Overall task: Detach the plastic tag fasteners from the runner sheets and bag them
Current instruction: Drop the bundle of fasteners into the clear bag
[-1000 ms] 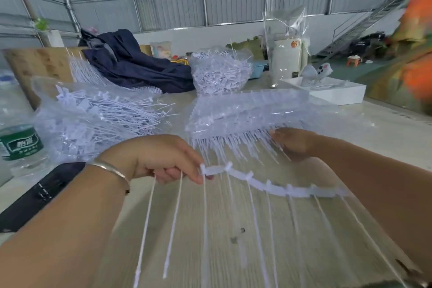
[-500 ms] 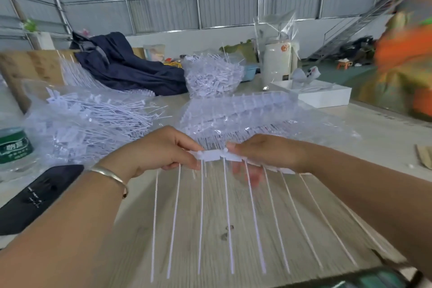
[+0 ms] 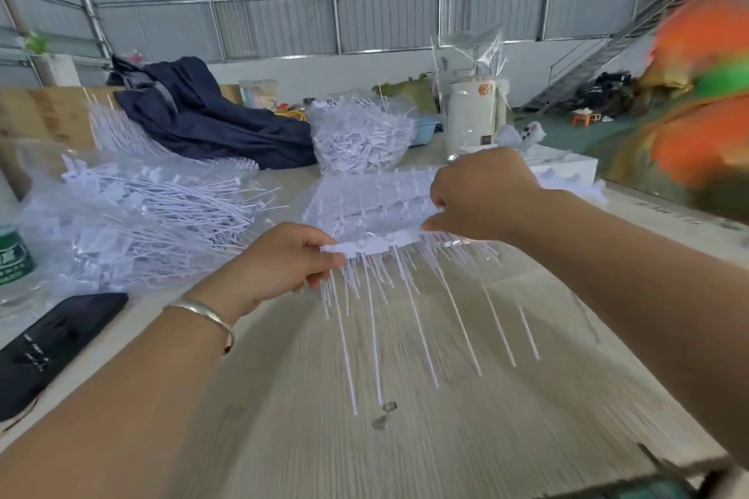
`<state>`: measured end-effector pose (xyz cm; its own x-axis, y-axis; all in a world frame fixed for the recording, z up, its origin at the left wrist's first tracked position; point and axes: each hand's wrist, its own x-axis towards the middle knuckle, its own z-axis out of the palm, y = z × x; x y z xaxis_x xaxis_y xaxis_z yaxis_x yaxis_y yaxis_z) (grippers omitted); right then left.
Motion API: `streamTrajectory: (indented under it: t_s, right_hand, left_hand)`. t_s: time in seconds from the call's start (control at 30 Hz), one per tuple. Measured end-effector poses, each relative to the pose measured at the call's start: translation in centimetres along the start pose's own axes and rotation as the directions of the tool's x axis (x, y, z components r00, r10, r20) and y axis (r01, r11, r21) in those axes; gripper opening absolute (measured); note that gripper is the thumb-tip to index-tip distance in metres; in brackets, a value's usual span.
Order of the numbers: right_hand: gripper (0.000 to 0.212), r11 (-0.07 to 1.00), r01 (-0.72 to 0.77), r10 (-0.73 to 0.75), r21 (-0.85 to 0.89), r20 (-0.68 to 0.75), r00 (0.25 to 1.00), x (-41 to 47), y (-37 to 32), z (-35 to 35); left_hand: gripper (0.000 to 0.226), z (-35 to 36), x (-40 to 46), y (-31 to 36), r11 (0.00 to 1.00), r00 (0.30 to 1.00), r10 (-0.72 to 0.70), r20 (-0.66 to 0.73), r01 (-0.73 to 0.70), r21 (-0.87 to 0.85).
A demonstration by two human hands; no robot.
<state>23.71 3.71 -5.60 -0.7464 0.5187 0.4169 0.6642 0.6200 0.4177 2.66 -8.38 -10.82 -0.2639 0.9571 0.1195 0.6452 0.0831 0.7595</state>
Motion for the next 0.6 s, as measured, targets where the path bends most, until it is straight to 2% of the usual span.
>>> streamTrajectory:
  t_s: [0.07,0.13,0.2,0.27,0.33,0.4,0.5,0.6]
  right_hand:
    - [0.052,0.998,0.011,-0.012,-0.062,-0.01,1.0,0.7,-0.1,0.8]
    - [0.043,0.998,-0.012,0.017,-0.069,0.071,0.997,1.1,-0.7,2.2]
    - [0.03,0.998,-0.054,0.049,0.033,0.13,0.99,1.0,-1.8,4.1]
    - [0.024,0.952,-0.096,0.06,0.29,0.13,0.99,0.9,-3.5,6.0]
    - [0.031,0.759,-0.153,0.081,0.633,0.141,0.987,1.0,-5.2,7.5]
    - [0.031,0.52,-0.167,0.091,0.838,0.14,0.986,0.8,-6.3,8.7]
    - [0.031,0.366,-0.126,0.046,0.922,0.117,0.992,0.1,-6.3,9.6]
    - [0.026,0.207,-0.153,0.075,0.966,0.14,0.987,-0.5,-5.7,9.7]
  left_hand:
    - [0.012,0.4,0.7,-0.3,1.0,1.0,-0.016,0.004,0.016,-0.003]
    - [0.012,0.9,1.4,-0.5,1.0,0.999,-0.031,-0.008,0.031,0.0]
    - [0.014,1.7,2.0,-0.9,0.999,1.0,-0.029,-0.01,0.029,0.022]
    - [0.017,2.7,2.1,-1.5,0.999,1.0,-0.012,-0.004,0.012,0.051]
    - [0.02,3.7,2.0,-2.3,1.0,0.999,-0.002,-0.036,0.002,0.011]
    - [0.021,4.4,1.6,-3.2,0.994,0.996,-0.011,-0.083,0.002,-0.107]
    - [0.02,4.4,1.1,-3.6,0.962,0.99,-0.063,-0.123,0.027,-0.272]
    - [0.019,4.2,0.9,-3.3,0.909,0.99,-0.084,-0.11,0.031,-0.415]
